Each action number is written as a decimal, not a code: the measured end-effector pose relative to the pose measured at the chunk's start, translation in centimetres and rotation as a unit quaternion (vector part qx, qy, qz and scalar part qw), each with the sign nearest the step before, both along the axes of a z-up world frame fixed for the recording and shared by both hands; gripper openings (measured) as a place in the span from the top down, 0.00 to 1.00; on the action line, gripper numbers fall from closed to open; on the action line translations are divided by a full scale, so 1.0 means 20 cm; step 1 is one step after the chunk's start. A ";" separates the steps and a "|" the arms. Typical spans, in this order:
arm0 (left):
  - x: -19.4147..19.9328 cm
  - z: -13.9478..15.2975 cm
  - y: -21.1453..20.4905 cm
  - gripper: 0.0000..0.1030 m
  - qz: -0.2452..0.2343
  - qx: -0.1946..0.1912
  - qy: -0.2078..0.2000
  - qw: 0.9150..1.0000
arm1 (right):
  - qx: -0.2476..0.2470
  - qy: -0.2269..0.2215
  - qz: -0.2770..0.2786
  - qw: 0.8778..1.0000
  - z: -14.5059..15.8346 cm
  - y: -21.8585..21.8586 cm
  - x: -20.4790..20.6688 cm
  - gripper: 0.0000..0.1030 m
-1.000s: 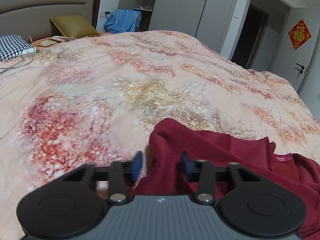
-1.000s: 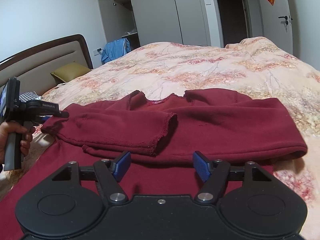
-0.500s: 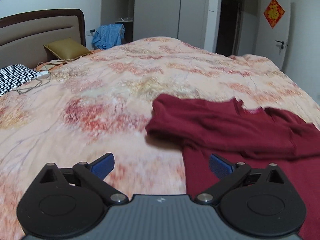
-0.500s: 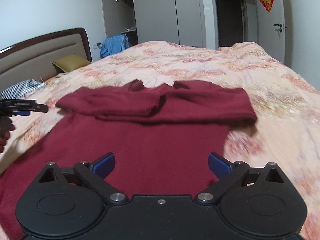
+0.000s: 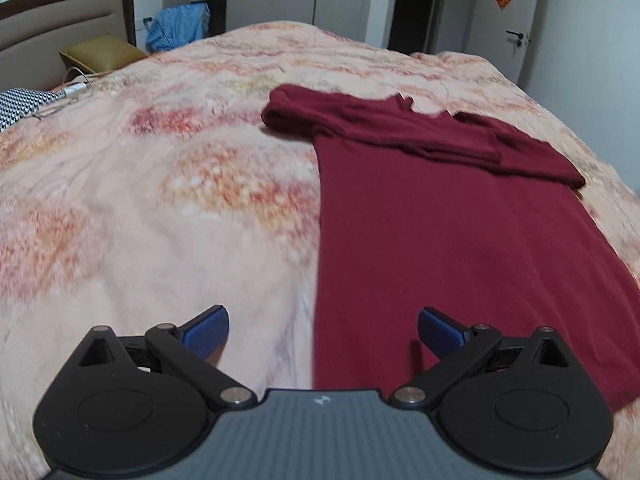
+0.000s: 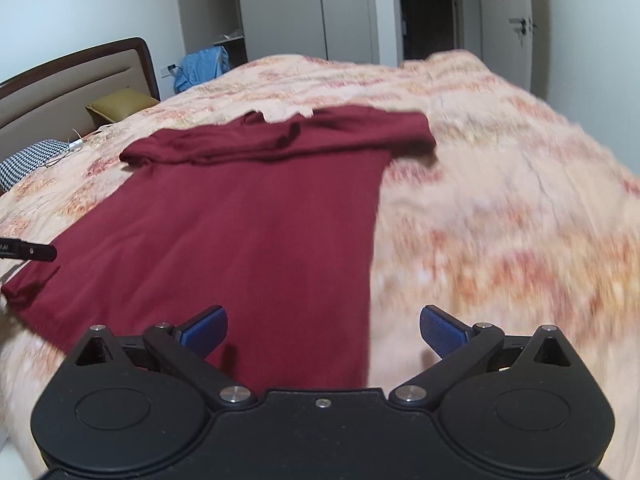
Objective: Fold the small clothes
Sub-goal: 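Grasp the shirt hem with the left gripper while the right gripper grasps the hem too, then lift the hem with both grippers and carry it toward the collar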
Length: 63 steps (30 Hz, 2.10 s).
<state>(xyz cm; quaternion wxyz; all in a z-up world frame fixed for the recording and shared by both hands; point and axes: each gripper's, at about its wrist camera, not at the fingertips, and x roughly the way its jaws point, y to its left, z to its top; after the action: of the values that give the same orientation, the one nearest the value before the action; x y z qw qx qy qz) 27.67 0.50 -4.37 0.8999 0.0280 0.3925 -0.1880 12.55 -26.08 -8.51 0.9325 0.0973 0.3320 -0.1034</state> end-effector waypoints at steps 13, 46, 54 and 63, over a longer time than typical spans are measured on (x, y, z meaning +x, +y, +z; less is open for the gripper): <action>-0.15 0.04 0.09 0.34 0.016 -0.021 0.033 0.999 | 0.065 0.000 -0.039 0.997 -0.06 0.05 -0.19 0.58; -0.98 0.24 0.25 0.95 0.035 -0.082 0.037 0.995 | 0.001 -0.048 0.027 0.998 0.19 0.18 -0.92 0.92; -1.02 0.18 0.15 0.84 0.029 -0.049 0.011 0.998 | -0.079 -0.020 0.062 0.995 0.07 0.30 -0.87 0.77; -1.04 0.20 0.17 0.23 0.046 -0.022 -0.003 0.999 | -0.139 -0.009 0.110 0.984 0.03 0.37 -0.82 0.36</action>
<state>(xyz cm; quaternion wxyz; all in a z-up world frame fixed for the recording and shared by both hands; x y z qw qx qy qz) 6.86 3.84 -0.40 0.9091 -0.0092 0.3864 -0.1554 -3.94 -18.66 -7.84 0.9457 -0.0693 0.3144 -0.0447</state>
